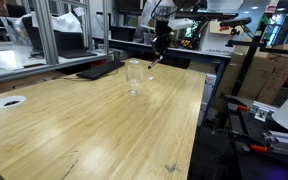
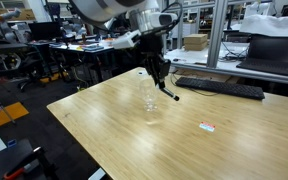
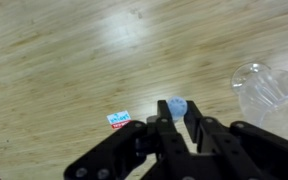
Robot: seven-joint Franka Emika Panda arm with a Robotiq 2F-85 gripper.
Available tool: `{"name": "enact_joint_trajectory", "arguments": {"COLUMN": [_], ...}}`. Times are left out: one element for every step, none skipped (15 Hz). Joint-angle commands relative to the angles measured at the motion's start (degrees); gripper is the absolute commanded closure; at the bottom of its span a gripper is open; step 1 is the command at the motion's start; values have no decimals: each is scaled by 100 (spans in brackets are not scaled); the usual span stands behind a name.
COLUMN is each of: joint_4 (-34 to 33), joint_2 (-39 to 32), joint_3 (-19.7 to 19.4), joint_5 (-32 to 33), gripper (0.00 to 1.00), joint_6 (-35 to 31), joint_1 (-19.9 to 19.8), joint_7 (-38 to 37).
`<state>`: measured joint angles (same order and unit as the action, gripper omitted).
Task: Remove the marker from the cup and put it on the table
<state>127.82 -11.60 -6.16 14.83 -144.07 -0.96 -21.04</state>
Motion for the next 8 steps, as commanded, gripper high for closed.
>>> {"name": "enact_joint_trajectory", "arguments": {"joint_4": [342, 442, 510, 578, 620, 652, 672, 678], "joint_2": [-503, -672, -845, -1014, -1174, -1336, -1475, -1600], "joint_3": [-222, -325, -477, -615, -744, -818, -840, -667], "joint_5": [552, 570, 572, 451, 309, 118, -75, -345], "gripper": [95, 95, 95, 95, 95, 95, 95, 95], "joint_6": [-1568, -1992, -2336, -2661, -2929, -3154, -3337, -3459], "joint_1": [163, 211, 311, 388, 470, 511, 519, 383], "joint_7": [-424, -457, -509, -466, -402, -293, -171, 37]}}
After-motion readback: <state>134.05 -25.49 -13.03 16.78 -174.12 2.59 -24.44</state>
